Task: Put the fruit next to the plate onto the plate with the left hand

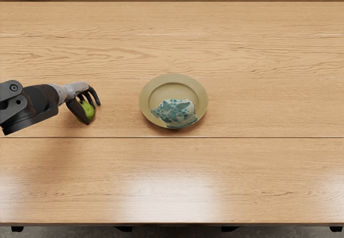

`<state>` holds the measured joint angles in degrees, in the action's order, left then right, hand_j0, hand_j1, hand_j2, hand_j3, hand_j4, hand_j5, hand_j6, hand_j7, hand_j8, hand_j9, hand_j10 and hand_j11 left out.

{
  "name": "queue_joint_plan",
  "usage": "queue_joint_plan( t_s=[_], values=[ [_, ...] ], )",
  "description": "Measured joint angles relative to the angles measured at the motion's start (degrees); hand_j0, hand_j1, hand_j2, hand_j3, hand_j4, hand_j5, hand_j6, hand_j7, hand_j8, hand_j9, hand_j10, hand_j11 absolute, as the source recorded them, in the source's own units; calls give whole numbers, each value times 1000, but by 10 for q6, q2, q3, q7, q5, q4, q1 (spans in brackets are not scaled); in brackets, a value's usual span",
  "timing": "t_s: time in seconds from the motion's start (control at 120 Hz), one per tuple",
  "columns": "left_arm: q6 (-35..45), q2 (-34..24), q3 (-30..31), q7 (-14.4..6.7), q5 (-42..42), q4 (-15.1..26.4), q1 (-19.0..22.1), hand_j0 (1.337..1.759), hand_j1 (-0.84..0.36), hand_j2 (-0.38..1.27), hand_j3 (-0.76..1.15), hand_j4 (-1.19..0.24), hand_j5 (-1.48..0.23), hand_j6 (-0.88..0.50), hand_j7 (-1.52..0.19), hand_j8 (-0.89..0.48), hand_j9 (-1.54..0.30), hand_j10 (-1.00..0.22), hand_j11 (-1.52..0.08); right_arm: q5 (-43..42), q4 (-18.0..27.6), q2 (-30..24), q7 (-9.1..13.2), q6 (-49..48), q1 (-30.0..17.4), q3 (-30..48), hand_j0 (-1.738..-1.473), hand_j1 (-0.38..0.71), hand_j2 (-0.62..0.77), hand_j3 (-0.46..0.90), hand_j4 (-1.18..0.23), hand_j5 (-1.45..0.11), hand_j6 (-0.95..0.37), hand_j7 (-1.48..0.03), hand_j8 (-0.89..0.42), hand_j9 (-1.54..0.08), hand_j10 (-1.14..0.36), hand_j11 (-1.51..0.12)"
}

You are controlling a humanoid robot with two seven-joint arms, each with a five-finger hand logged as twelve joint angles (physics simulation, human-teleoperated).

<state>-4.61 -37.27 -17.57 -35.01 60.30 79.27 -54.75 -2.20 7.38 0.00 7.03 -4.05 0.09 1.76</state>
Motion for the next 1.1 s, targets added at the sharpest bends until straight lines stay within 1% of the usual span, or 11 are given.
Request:
queue_joint_plan(
  t_s=[0.125, 0.358, 0.408, 0.525, 0.55, 0.708, 0.742, 0.983, 1.0, 1.042, 1.1],
  values=[
    [0, -1, 0, 0, -1, 0, 1, 1655, -294, 319, 0, -632, -842, -550, -838, -446, -840, -596, -841, 0, 0, 0, 0, 0, 0, 0, -1658, -349, 0, 0, 0, 0, 0, 0, 0, 0, 0, 0],
    [-2, -2, 0, 0, -6, -2, -1, 1653, -312, 322, 0, -662, -926, -502, -911, -395, -906, -562, -907, 0, 0, 0, 0, 0, 0, 0, -1658, -349, 0, 0, 0, 0, 0, 0, 0, 0, 0, 0],
    [-2, -5, -1, 0, -19, -3, -14, 1653, -330, 374, 0, -659, -949, -487, -926, -377, -915, -552, -913, 0, 0, 0, 0, 0, 0, 0, -1658, -349, 0, 0, 0, 0, 0, 0, 0, 0, 0, 0],
    [-3, -9, -2, 0, -71, -12, -48, 1653, -374, 395, 0, -666, -965, -449, -951, -346, -929, -522, -926, 0, 0, 0, 0, 0, 0, 0, -1658, -349, 0, 0, 0, 0, 0, 0, 0, 0, 0, 0],
    [-3, -9, -2, 0, -83, -14, -56, 1653, -384, 432, 0, -664, -973, -443, -956, -340, -931, -519, -926, 0, 0, 0, 0, 0, 0, 0, -1658, -349, 0, 0, 0, 0, 0, 0, 0, 0, 0, 0],
    [-7, -2, -2, 0, -138, -22, -97, 1652, -413, 464, 0, -660, -996, -412, -974, -317, -938, -495, -936, 0, 0, 0, 0, 0, 0, 0, -1658, -349, 0, 0, 0, 0, 0, 0, 0, 0, 0, 0],
    [-7, -1, -2, 0, -147, -24, -104, 1652, -412, 434, 0, -660, -999, -410, -976, -315, -938, -488, -938, 0, 0, 0, 0, 0, 0, 0, -1658, -349, 0, 0, 0, 0, 0, 0, 0, 0, 0, 0],
    [-9, 51, 0, 0, -181, -26, -138, 1652, -437, 469, 0, -655, -1017, -393, -984, -308, -937, -481, -942, 0, 0, 0, 0, 0, 0, 0, -1658, -349, 0, 0, 0, 0, 0, 0, 0, 0, 0, 0],
    [-9, 56, 0, 0, -182, -26, -140, 1652, -433, 522, 0, -653, -1020, -396, -985, -299, -938, -477, -940, 0, 0, 0, 0, 0, 0, 0, -1658, -349, 0, 0, 0, 0, 0, 0, 0, 0, 0, 0],
    [-9, 63, 0, 0, -185, -27, -146, 1653, -395, 427, 0, -652, -1023, -417, -987, -329, -943, -497, -937, 0, 0, 0, 0, 0, 0, 0, -1658, -349, 0, 0, 0, 0, 0, 0, 0, 0, 0, 0],
    [-9, 79, 0, 0, -187, -27, -151, 1653, -380, 405, 0, -657, -1015, -437, -978, -346, -949, -508, -934, 0, 0, 0, 0, 0, 0, 0, -1658, -349, 0, 0, 0, 0, 0, 0, 0, 0, 0, 0]
  ],
)
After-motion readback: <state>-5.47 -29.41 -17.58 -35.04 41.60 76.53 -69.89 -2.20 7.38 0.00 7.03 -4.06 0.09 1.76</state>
